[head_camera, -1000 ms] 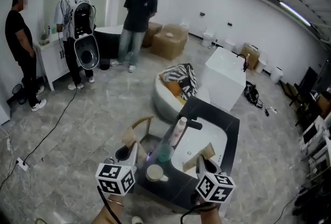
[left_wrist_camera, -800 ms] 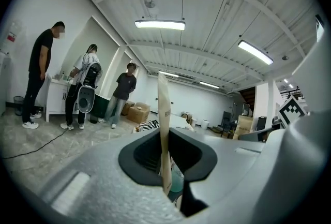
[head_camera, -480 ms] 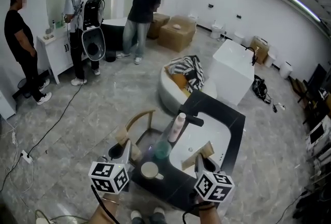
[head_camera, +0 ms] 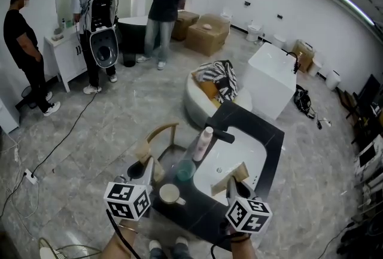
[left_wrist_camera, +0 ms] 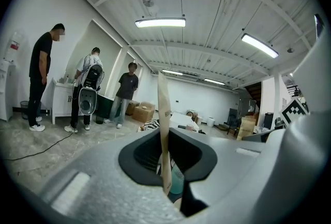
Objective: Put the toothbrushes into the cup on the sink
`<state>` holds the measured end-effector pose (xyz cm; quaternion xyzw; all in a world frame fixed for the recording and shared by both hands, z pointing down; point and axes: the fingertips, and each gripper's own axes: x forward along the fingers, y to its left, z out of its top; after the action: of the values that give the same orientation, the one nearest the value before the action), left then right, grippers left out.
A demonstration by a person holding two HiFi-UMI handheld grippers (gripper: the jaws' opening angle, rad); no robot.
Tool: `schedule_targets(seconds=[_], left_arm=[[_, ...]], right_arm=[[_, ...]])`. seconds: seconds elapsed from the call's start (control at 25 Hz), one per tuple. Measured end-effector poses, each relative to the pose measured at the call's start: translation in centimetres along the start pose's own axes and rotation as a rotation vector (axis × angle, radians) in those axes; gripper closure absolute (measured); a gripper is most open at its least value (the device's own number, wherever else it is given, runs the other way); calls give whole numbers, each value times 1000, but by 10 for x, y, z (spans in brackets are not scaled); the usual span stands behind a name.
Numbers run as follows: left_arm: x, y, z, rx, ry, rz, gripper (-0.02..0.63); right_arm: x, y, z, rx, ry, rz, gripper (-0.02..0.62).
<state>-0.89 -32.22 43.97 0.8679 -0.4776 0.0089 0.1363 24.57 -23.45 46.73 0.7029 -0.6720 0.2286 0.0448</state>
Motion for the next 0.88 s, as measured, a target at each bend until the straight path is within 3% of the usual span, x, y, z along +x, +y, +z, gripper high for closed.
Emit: schedule_targets(seconds=[0.88], left_arm=[[43, -23, -2, 12, 14, -72, 572]], right_arm=[[-9, -32, -13, 55, 0, -73, 588]])
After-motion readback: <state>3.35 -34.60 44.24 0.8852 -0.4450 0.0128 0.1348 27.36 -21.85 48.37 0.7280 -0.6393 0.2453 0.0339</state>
